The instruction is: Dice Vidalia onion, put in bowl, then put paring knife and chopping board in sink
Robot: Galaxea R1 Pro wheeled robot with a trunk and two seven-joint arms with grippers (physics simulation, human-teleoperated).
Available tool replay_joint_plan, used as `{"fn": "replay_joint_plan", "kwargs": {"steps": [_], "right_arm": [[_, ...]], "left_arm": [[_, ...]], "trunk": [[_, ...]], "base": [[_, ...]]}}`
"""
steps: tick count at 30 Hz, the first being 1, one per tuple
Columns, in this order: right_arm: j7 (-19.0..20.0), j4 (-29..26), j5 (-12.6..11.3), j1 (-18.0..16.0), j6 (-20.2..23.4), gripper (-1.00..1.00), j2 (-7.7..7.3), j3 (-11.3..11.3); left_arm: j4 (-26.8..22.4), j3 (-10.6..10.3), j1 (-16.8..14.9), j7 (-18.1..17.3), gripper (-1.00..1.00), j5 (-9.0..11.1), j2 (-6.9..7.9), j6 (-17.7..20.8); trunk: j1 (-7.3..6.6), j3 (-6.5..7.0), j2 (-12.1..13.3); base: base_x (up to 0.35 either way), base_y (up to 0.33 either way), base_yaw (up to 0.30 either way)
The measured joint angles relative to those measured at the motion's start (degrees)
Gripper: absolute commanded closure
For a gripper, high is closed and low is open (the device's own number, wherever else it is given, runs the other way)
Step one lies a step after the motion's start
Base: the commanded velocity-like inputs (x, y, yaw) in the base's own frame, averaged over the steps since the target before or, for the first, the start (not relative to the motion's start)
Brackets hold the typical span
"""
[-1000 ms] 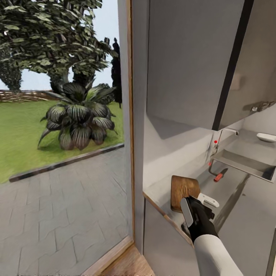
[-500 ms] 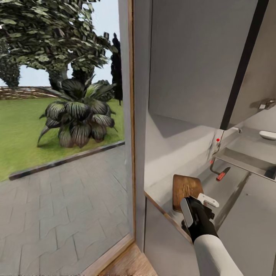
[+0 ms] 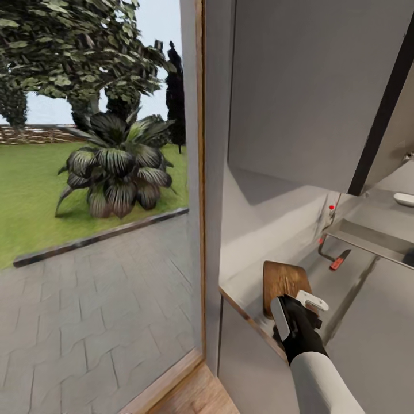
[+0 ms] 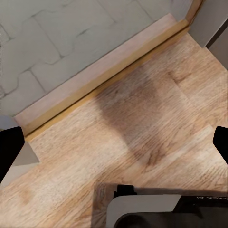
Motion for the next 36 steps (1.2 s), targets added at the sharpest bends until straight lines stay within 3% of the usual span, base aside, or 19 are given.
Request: {"fn": "replay_joint_plan", "kwargs": {"steps": [36], "right_arm": [[0.1,-1.1,0.5,0.0,-0.1,-1.00,0.00,0.0]], "left_arm": [[0.0,0.0,0.0,0.0,-1.00,0.0,0.00,0.0]], "trunk": [[0.00,-2.96,0.0]], "base": [[0.002,0.001,0.000]]}}
